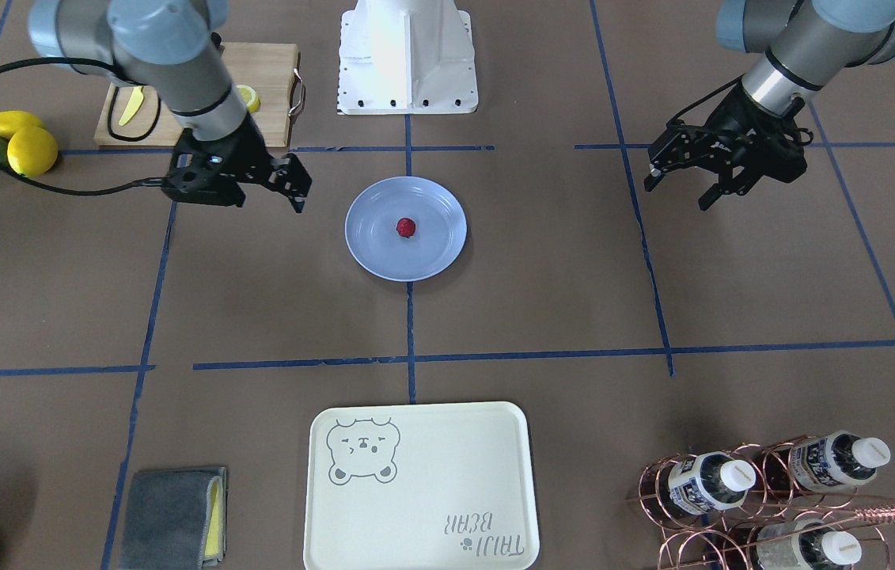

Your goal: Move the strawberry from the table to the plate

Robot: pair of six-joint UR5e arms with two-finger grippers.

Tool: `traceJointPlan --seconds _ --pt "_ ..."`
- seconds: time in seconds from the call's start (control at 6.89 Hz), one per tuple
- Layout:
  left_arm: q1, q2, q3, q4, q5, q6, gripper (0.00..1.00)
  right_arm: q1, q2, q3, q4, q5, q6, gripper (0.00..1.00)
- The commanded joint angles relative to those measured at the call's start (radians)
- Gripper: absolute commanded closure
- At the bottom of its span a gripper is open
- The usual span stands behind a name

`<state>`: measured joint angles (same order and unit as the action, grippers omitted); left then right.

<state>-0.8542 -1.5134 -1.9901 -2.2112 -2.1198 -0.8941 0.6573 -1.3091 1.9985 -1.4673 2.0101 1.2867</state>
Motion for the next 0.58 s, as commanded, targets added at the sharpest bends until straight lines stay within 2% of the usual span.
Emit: traceJointPlan --seconds 0.0,0.15,0.29,0.44 --pt "-0.113 0.157 -0.001 -0.050 -0.002 0.267 0.01 0.230 -0.213 0.026 0.009 0.105 -0.430 0.00" --pt "-0.212 0.207 0.008 -0.044 -0.008 0.441 0.01 0.387 -0.258 -0.019 0.009 0.212 -0.652 0.00" --pt "-0.312 0.250 0.023 -0.030 -0.093 0.613 0.01 0.530 -0.307 -0.067 0.005 0.301 -0.876 0.00" --pt "-0.441 0.263 0.063 -0.003 -0.197 0.753 0.01 0.632 -0.353 -0.107 0.002 0.318 -1.040 0.00"
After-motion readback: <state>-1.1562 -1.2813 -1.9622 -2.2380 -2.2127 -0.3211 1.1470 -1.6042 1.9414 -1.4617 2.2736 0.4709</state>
